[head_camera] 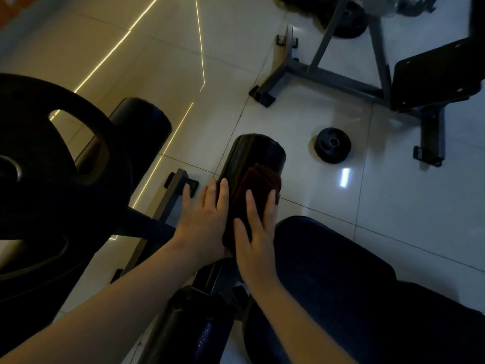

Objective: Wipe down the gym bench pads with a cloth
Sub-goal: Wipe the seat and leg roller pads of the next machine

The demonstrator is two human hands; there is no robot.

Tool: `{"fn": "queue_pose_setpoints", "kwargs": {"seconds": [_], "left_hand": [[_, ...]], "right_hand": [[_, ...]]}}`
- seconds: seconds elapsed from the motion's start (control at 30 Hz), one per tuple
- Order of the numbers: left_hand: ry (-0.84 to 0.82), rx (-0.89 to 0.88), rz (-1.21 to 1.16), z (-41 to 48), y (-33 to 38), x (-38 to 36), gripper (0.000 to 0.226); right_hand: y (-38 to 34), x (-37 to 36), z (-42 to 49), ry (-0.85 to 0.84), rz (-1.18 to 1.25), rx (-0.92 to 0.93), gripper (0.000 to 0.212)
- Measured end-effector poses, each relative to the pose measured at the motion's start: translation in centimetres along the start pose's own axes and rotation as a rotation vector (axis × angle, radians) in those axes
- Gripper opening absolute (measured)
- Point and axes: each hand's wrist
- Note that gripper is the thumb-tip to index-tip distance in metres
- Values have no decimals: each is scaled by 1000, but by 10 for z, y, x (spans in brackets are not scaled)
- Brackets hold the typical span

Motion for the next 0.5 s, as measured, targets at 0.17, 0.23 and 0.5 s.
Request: {"fn": "queue_pose_setpoints", "kwargs": {"seconds": [0.17, 0.23, 0.5], "left_hand": [[72, 10, 54, 3, -4, -5, 138], [80, -7, 44, 4, -5, -6, 138], [-4, -32, -75, 6, -26, -8, 142]], "right_hand": [[-10, 19, 90, 38, -51, -35, 60], [-10, 29, 116, 30, 12, -76, 62], [-7, 14, 56, -15, -37, -32, 54]]}}
Point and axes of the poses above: each hand's wrist, its own z-axis towards the middle knuckle, its own x-axis out of the back of the hand, y = z × x, and after that the axes turned 3 degrees about -z, right-handed
